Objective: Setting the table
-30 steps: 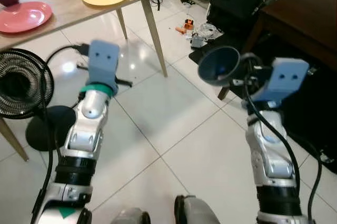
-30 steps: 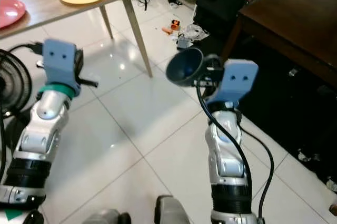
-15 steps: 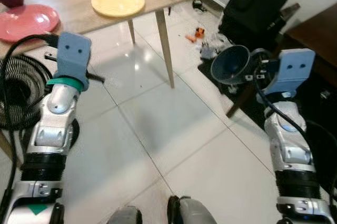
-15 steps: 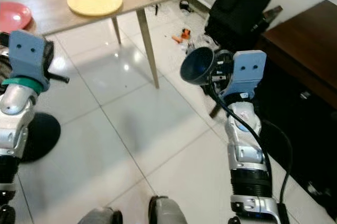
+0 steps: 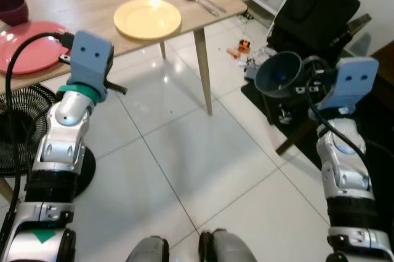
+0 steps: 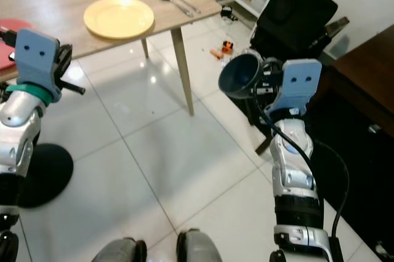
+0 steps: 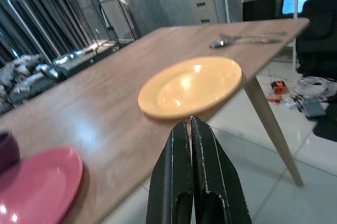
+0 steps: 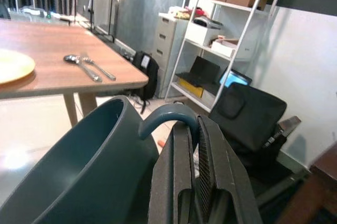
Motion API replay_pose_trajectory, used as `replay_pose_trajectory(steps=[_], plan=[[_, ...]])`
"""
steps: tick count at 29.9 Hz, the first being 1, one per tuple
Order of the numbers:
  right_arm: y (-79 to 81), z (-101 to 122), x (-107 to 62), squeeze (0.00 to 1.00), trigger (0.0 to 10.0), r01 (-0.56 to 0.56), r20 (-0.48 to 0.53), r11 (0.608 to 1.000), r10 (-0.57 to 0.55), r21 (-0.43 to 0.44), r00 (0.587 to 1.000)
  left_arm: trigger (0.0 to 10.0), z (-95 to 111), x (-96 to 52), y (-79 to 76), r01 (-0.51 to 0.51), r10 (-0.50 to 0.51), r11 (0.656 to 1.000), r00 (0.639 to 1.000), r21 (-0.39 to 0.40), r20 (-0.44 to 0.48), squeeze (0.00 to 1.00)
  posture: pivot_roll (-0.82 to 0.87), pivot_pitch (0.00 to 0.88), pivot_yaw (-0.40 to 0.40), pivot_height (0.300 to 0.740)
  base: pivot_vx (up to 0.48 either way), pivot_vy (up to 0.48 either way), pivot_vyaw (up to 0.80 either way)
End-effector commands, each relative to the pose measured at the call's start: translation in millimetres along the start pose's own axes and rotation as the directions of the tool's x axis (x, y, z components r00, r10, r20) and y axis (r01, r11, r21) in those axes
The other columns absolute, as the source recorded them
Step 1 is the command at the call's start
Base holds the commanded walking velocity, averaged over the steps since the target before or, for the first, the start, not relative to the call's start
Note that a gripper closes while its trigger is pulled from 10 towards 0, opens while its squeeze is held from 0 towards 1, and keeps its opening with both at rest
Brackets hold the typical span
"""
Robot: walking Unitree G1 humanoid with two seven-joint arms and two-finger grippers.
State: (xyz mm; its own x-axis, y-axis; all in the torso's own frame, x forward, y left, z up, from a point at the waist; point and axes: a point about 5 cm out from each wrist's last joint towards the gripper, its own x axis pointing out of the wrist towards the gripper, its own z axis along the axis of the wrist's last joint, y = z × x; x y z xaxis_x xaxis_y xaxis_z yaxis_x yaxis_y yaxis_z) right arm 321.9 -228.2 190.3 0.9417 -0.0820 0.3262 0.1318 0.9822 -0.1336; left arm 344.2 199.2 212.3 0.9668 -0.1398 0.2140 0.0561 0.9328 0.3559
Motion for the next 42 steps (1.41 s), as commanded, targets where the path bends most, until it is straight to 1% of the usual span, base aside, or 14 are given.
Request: replay_pose_trajectory(steps=[1,6,16,24,42], plan=[[-6.2,0,0.8,0.00,10.0,0.028,0.006,1.000,-0.028,0.012,1.000,10.0,1,2.4,-2.7,0.019,-0.019,1.000,1.000,-0.004,0.001,0.00,0.05,0.000,0.025,0.740,0.480,0.000,0.00],[-7.7,3,5.6,0.00,10.0,0.043,0.014,0.999,-0.044,0.029,0.999,10.0,2,5.6,-1.9,0.032,-0.032,0.999,0.999,-0.004,0.010,0.00,0.05,0.000,0.023,0.740,0.480,0.000,0.00],[-2.3,5,8.4,0.00,10.0,0.006,0.032,1.000,-0.007,0.011,0.999,10.0,2,4.2,-2.6,0.030,-0.030,1.000,0.999,-0.003,0.014,0.00,0.06,0.000,0.014,0.740,0.476,0.000,0.00],[3.6,6,13.0,0.00,10.0,-0.016,0.039,1.000,0.015,0.027,0.999,10.0,0,2.2,-2.3,0.022,-0.022,1.000,1.000,-0.003,0.015,0.00,0.07,0.000,0.006,0.740,0.479,0.000,0.00],[7.8,8,15.7,0.00,10.0,-0.027,0.053,0.999,0.025,0.039,0.998,10.0,-1,1.6,-2.0,0.020,-0.020,1.000,1.000,-0.001,0.017,0.00,0.07,0.000,0.004,0.740,0.479,0.000,0.00]])
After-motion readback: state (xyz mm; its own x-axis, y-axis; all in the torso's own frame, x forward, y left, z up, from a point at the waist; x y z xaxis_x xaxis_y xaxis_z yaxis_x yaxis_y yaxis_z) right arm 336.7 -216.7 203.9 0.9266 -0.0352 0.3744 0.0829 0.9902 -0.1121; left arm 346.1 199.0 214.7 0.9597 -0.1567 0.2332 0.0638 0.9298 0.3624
